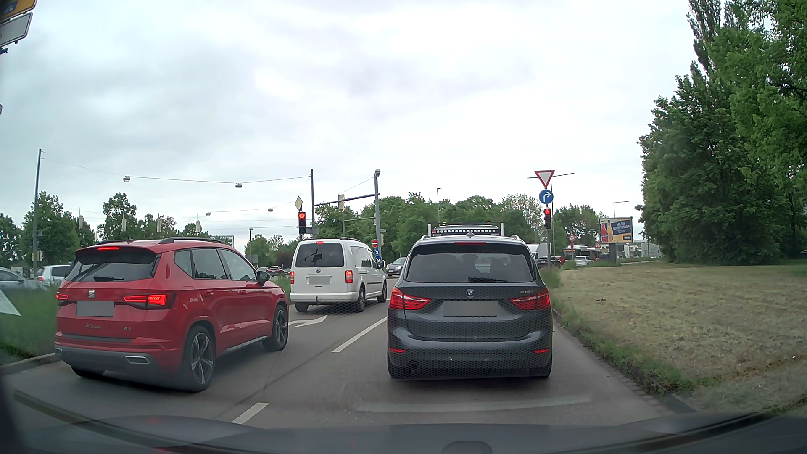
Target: Follow the waypoints while adhering to traffic rules and regulations
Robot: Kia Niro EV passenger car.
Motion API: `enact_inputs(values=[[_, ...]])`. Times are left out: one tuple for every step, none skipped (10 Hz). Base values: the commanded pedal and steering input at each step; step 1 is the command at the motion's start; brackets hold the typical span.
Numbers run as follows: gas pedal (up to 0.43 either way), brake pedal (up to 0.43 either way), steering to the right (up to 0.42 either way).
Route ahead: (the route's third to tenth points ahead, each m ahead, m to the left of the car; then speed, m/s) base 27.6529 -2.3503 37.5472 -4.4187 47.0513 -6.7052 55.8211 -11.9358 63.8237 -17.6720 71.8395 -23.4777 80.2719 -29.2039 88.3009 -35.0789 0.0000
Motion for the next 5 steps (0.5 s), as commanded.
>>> enact_inputs(values=[[0.0, 0.226, 0.022], [0.0, 0.226, 0.022], [0.0, 0.226, 0.022], [0.0, 0.226, 0.022], [0.0, 0.226, 0.022]])
